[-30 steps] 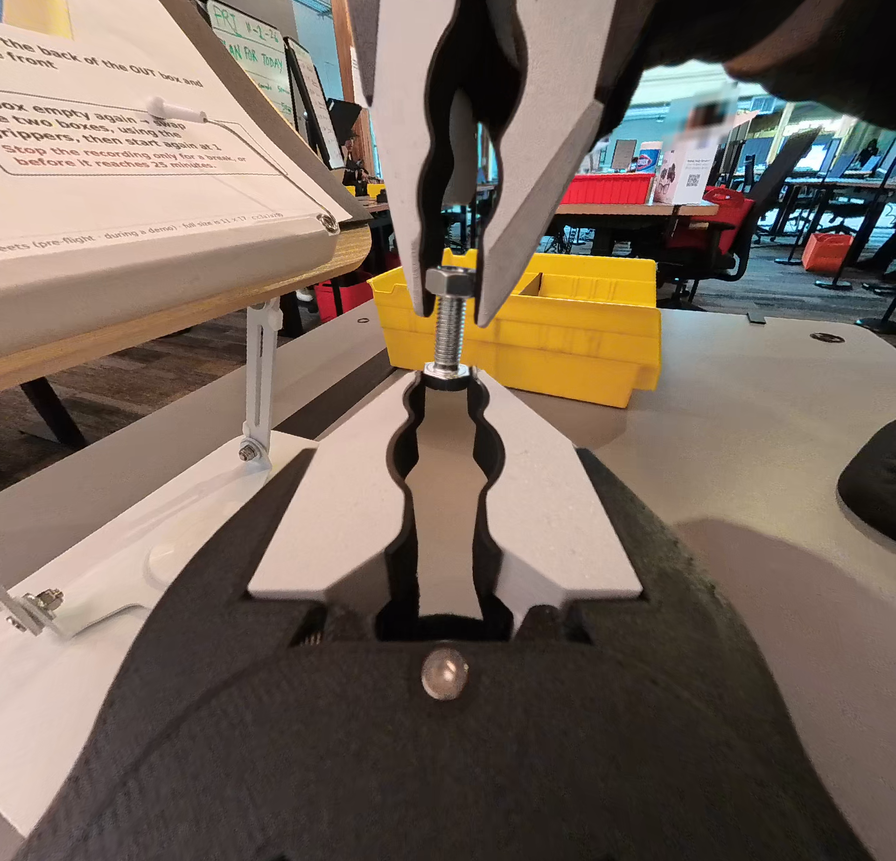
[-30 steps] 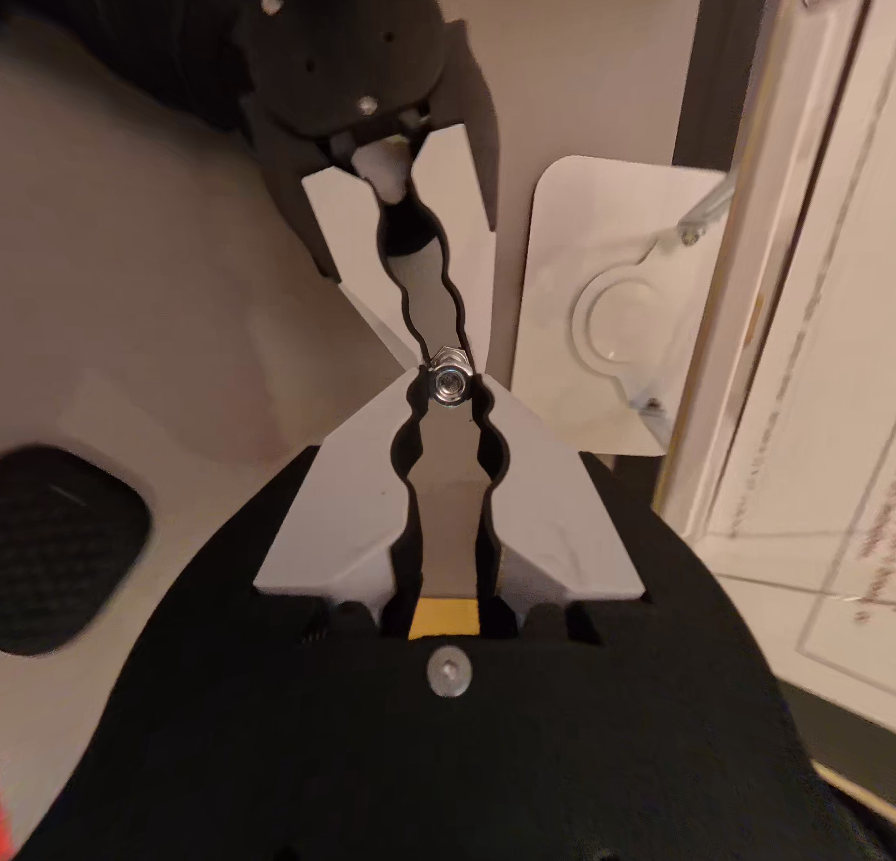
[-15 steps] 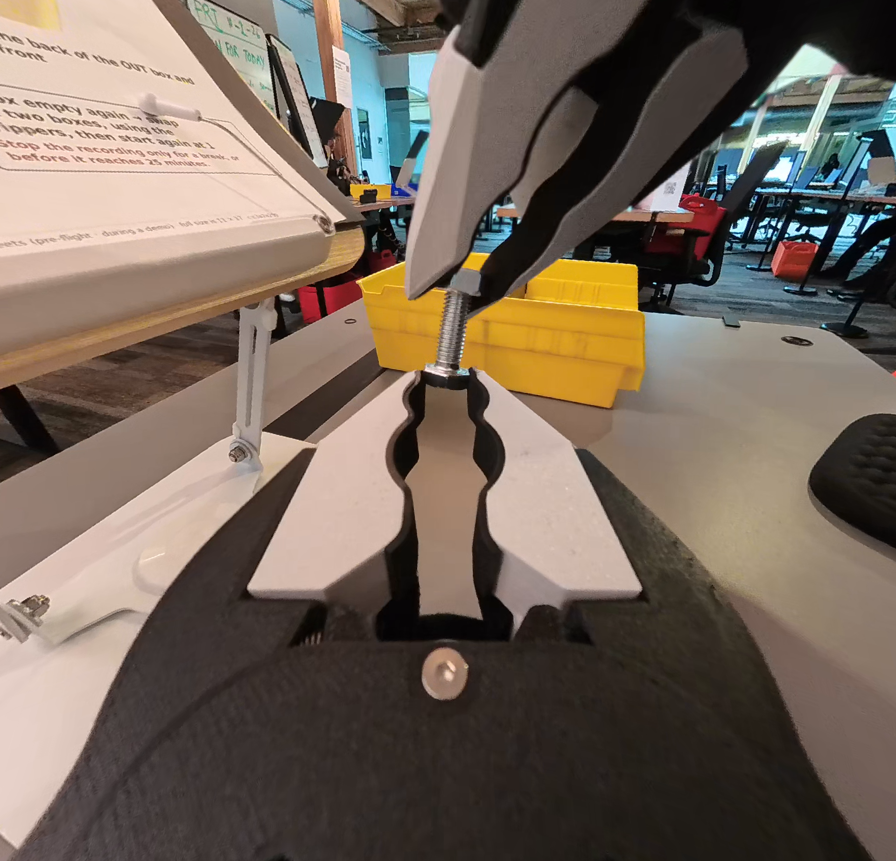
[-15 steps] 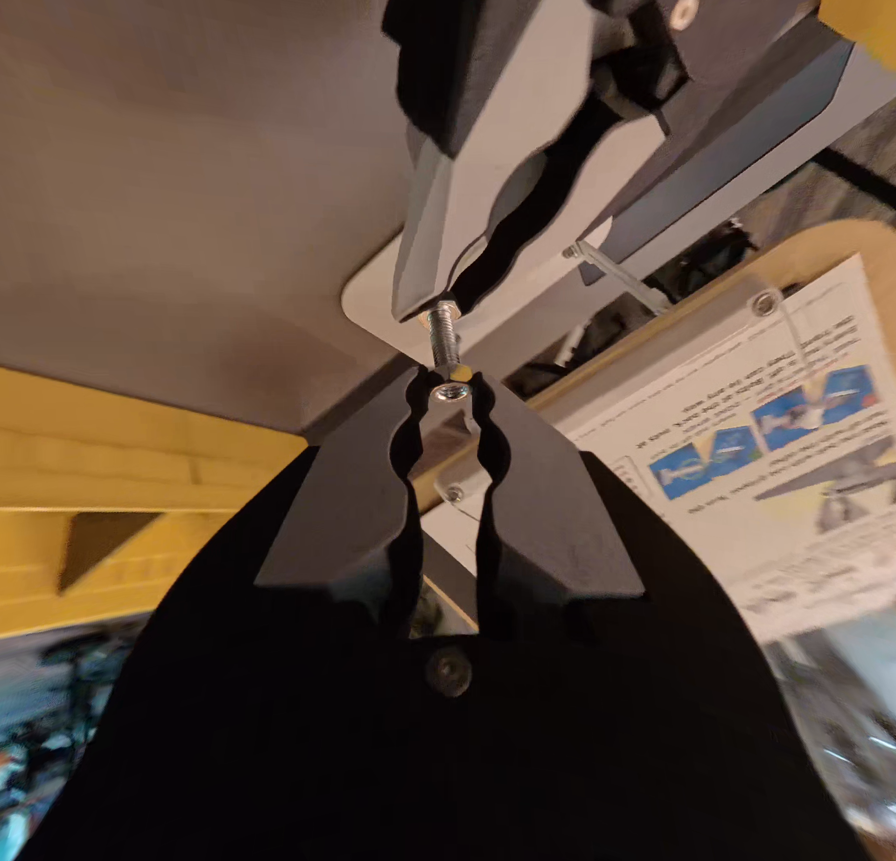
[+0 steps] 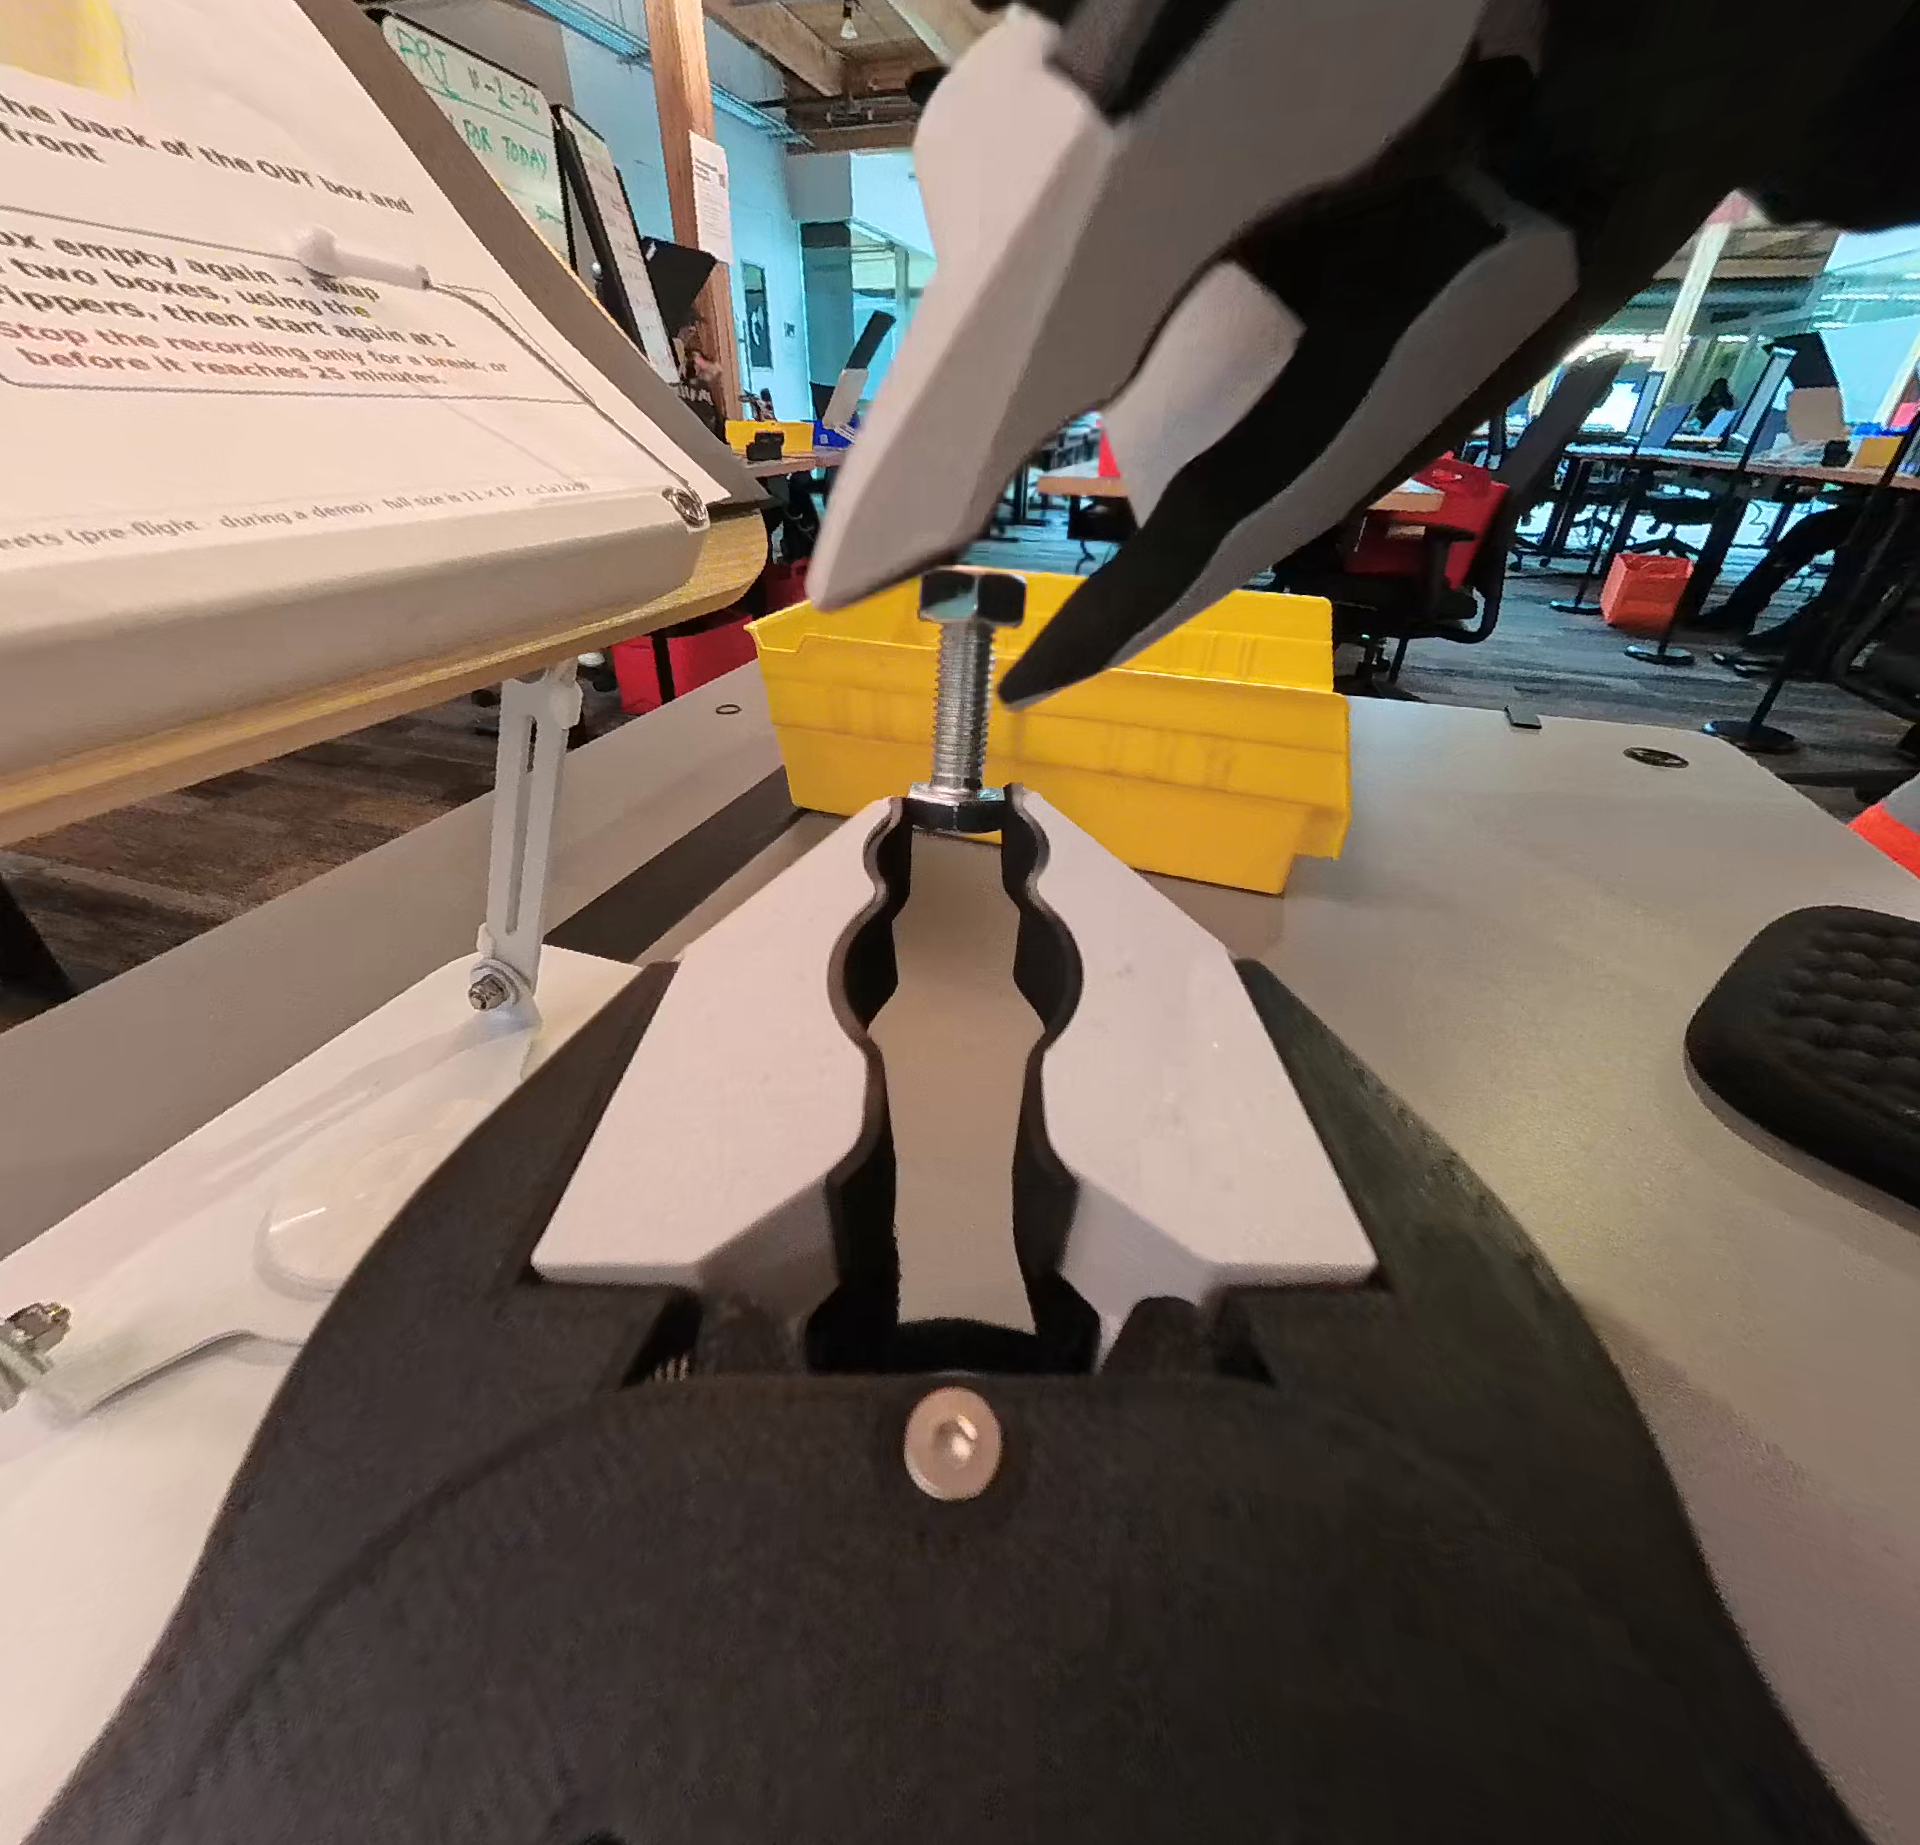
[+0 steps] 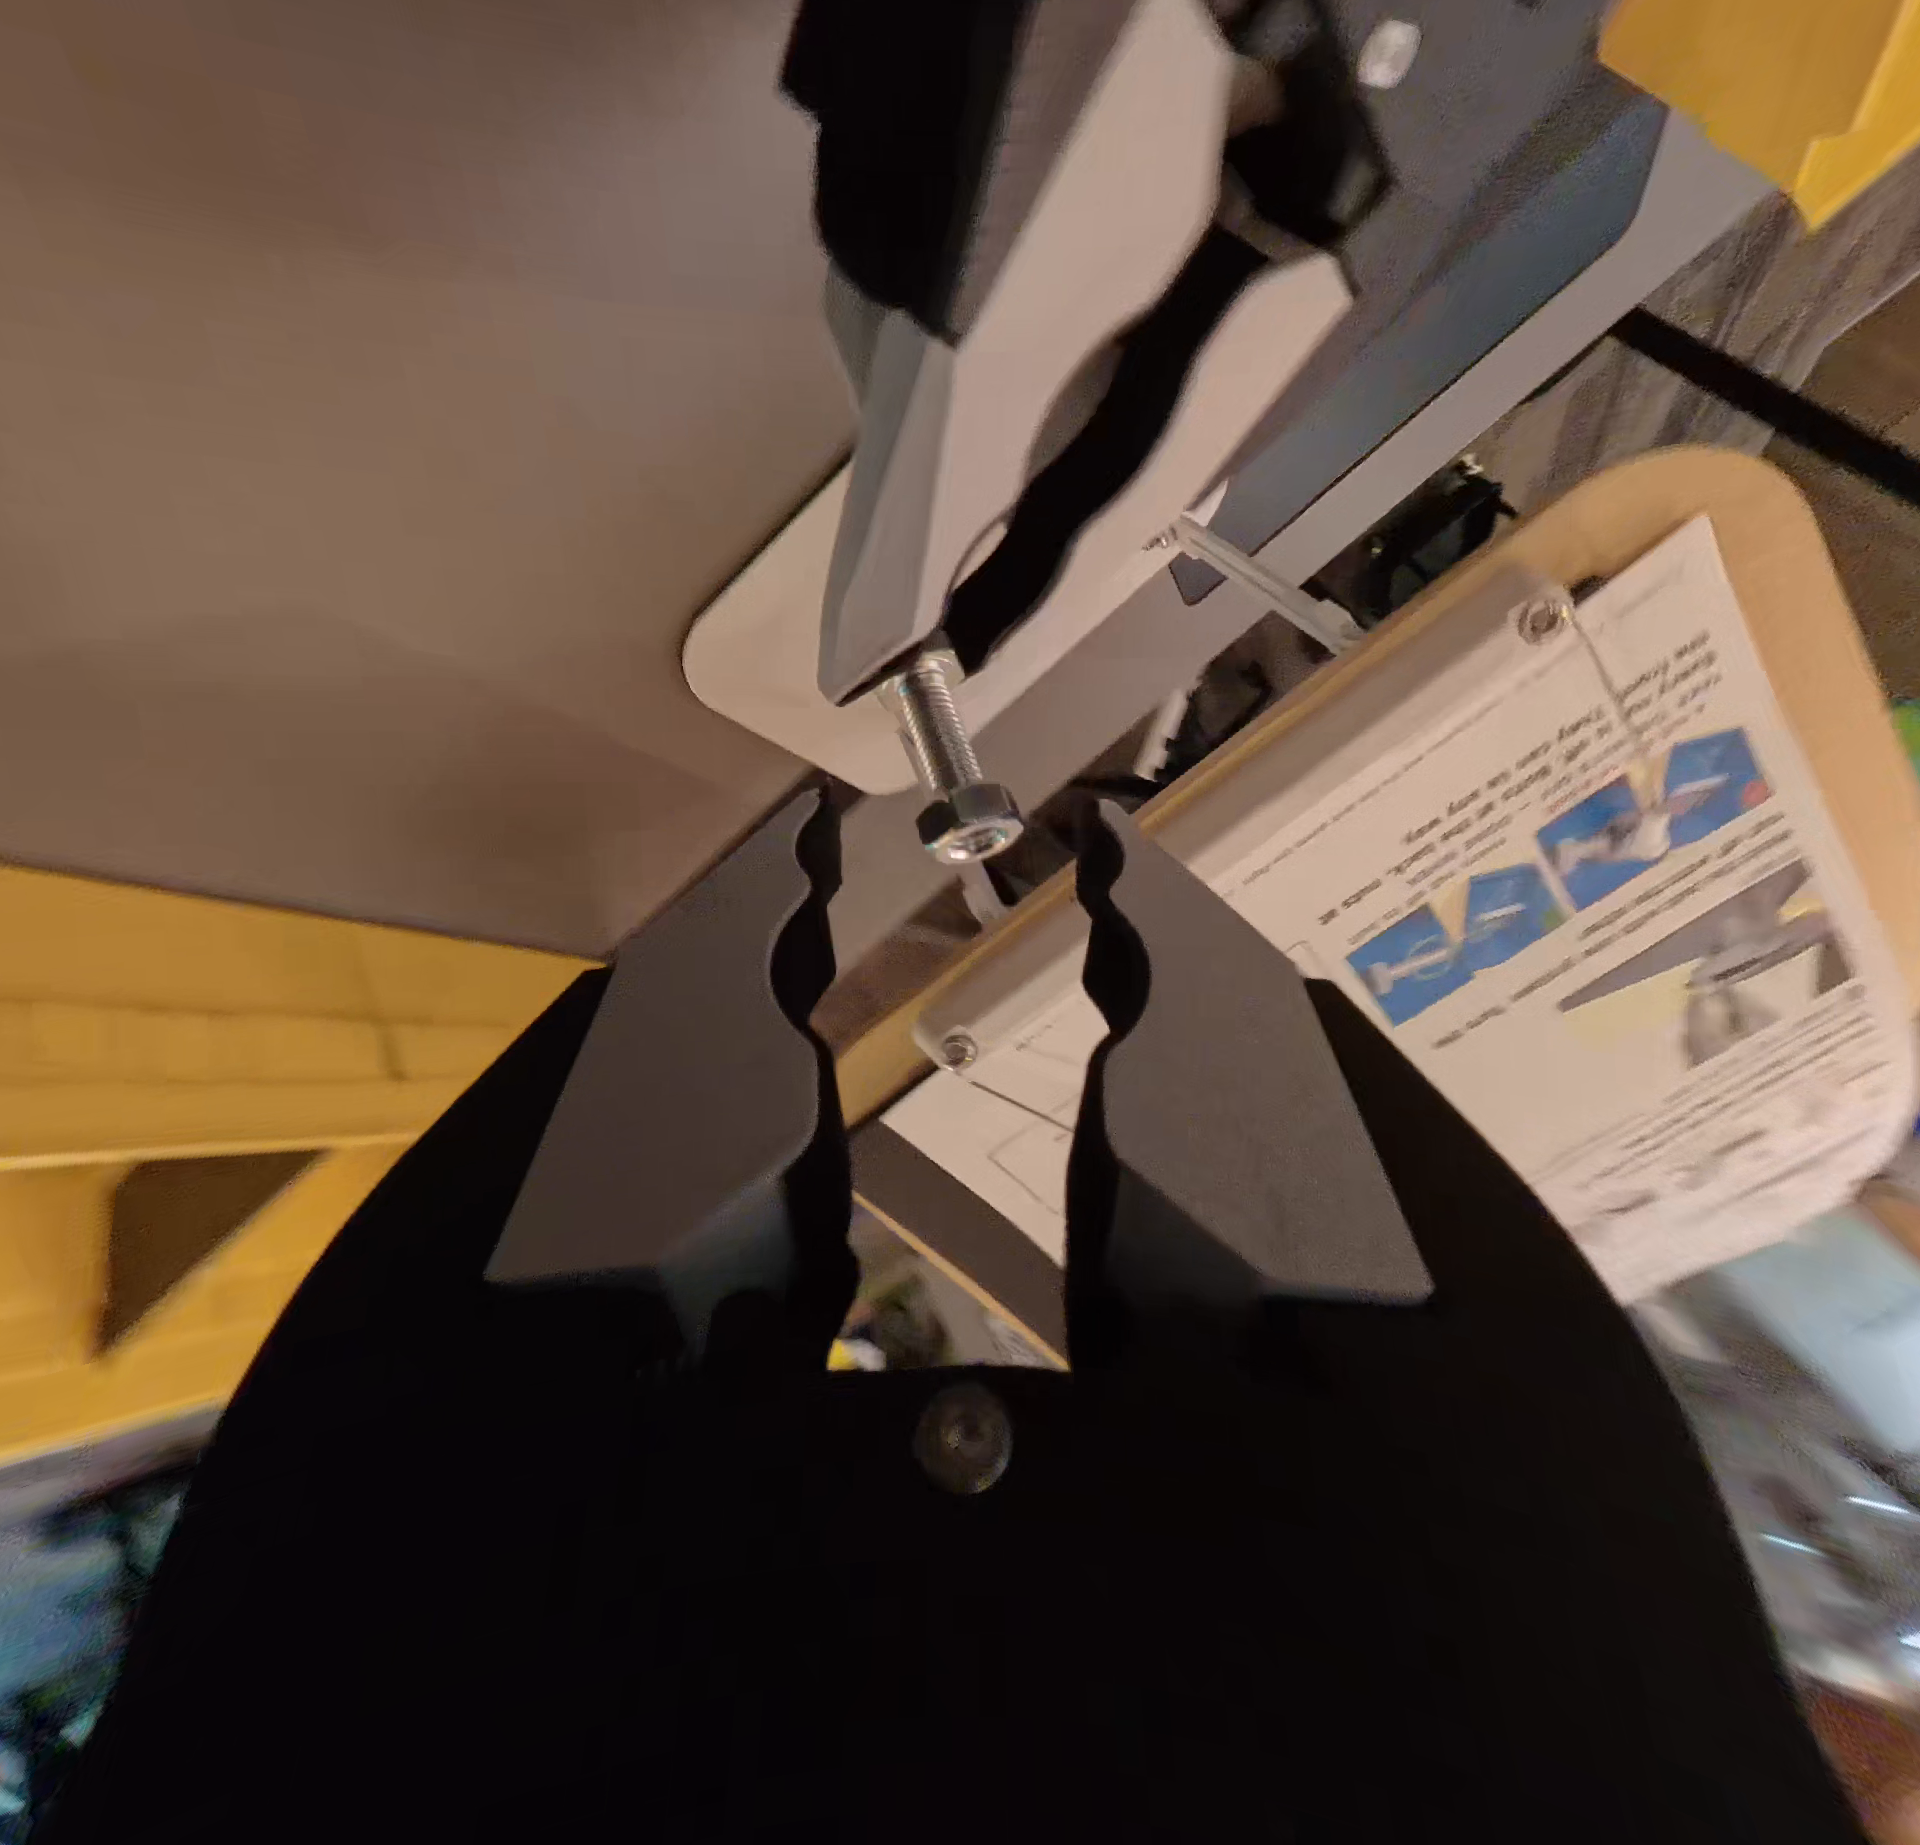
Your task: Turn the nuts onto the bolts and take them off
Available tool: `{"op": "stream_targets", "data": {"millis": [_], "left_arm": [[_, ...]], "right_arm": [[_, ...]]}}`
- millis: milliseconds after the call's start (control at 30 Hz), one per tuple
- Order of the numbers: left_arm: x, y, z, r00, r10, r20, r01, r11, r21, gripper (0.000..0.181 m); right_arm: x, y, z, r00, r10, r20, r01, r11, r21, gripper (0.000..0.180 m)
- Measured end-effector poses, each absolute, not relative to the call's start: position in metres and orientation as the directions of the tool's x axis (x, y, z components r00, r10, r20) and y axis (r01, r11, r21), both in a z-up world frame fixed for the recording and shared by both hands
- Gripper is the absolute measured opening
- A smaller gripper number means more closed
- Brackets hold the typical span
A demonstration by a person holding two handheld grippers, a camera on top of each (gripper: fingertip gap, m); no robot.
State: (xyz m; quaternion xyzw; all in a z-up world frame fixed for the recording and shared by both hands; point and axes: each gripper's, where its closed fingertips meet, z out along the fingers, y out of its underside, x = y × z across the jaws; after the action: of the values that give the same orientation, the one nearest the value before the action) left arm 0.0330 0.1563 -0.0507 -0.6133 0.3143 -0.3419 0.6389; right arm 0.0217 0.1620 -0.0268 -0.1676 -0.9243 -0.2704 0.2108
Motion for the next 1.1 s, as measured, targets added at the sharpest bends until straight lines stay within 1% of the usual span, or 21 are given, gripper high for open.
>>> {"op": "stream_targets", "data": {"millis": [67, 100, 133, 167, 200, 233, 267, 300, 367, 433, 500, 567, 667, 800, 933, 1033, 1100], "left_arm": [[0.032, 0.157, -0.05, 0.577, -0.816, 0.015, 0.051, 0.017, -0.999, 0.015], [0.032, 0.158, -0.05, 0.581, -0.814, 0.016, 0.053, 0.018, -0.998, 0.015], [0.031, 0.158, -0.05, 0.587, -0.81, 0.015, 0.054, 0.02, -0.998, 0.016], [0.031, 0.159, -0.05, 0.592, -0.806, 0.013, 0.053, 0.023, -0.998, 0.016], [0.031, 0.159, -0.05, 0.598, -0.802, 0.011, 0.051, 0.025, -0.998, 0.016], [0.031, 0.16, -0.05, 0.6, -0.8, 0.009, 0.05, 0.026, -0.998, 0.016], [0.03, 0.16, -0.05, 0.602, -0.798, 0.008, 0.05, 0.027, -0.998, 0.016], [0.03, 0.16, -0.05, 0.605, -0.796, 0.007, 0.049, 0.028, -0.998, 0.016], [0.03, 0.16, -0.05, 0.607, -0.794, 0.006, 0.048, 0.029, -0.998, 0.016], [0.03, 0.16, -0.05, 0.609, -0.793, 0.004, 0.047, 0.031, -0.998, 0.016], [0.031, 0.16, -0.05, 0.608, -0.794, 0.002, 0.044, 0.031, -0.999, 0.016], [0.032, 0.16, -0.05, 0.607, -0.795, -0.002, 0.04, 0.033, -0.999, 0.016], [0.032, 0.16, -0.051, 0.606, -0.796, -0.001, 0.039, 0.03, -0.999, 0.016], [0.031, 0.16, -0.051, 0.606, -0.795, -0.002, 0.035, 0.029, -0.999, 0.016], [0.033, 0.157, -0.051, 0.588, -0.809, 0.0, 0.032, 0.023, -0.999, 0.016], [0.036, 0.156, -0.053, 0.577, -0.817, -0.003, 0.024, 0.021, -0.999, 0.016], [0.037, 0.156, -0.053, 0.569, -0.822, -0.001, 0.021, 0.016, -1.0, 0.016]], "right_arm": [[0.023, 0.159, -0.021, -0.782, 0.367, 0.504, 0.546, 0.792, 0.271, 0.048], [0.024, 0.157, -0.02, -0.714, 0.502, 0.488, 0.638, 0.753, 0.159, 0.048], [0.026, 0.155, -0.02, -0.624, 0.643, 0.444, 0.73, 0.682, 0.039, 0.054], [0.027, 0.154, -0.02, -0.527, 0.756, 0.387, 0.801, 0.595, -0.072, 0.053], [0.028, 0.154, -0.019, -0.426, 0.843, 0.33, 0.854, 0.495, -0.162, 0.047], [0.028, 0.155, -0.019, -0.325, 0.909, 0.261, 0.891, 0.386, -0.237, 0.045], [0.029, 0.154, -0.02, -0.236, 0.956, 0.172, 0.911, 0.28, -0.304, 0.047], [0.028, 0.151, -0.02, -0.162, 0.983, 0.086, 0.916, 0.182, -0.358, 0.044], [0.026, 0.149, -0.02, -0.053, 0.997, -0.05, 0.905, 0.027, -0.425, 0.043], [0.02, 0.148, -0.018, 0.003, 0.99, -0.142, 0.877, -0.071, -0.476, 0.035], [0.02, 0.146, -0.021, 0.02, 0.982, -0.188, 0.873, -0.109, -0.475, 0.027], [0.019, 0.149, -0.023, 0.018, 0.986, -0.166, 0.87, -0.097, -0.484, 0.015], [0.018, 0.151, -0.023, -0.005, 0.989, -0.145, 0.87, -0.067, -0.488, 0.015], [0.019, 0.151, -0.024, -0.115, 0.992, -0.054, 0.888, 0.078, -0.454, 0.015], [0.022, 0.148, -0.025, -0.316, 0.945, 0.083, 0.876, 0.324, -0.357, 0.015], [0.027, 0.146, -0.027, -0.493, 0.846, 0.201, 0.82, 0.529, -0.218, 0.016], [0.03, 0.149, -0.028, -0.611, 0.739, 0.283, 0.754, 0.652, -0.075, 0.016]]}}
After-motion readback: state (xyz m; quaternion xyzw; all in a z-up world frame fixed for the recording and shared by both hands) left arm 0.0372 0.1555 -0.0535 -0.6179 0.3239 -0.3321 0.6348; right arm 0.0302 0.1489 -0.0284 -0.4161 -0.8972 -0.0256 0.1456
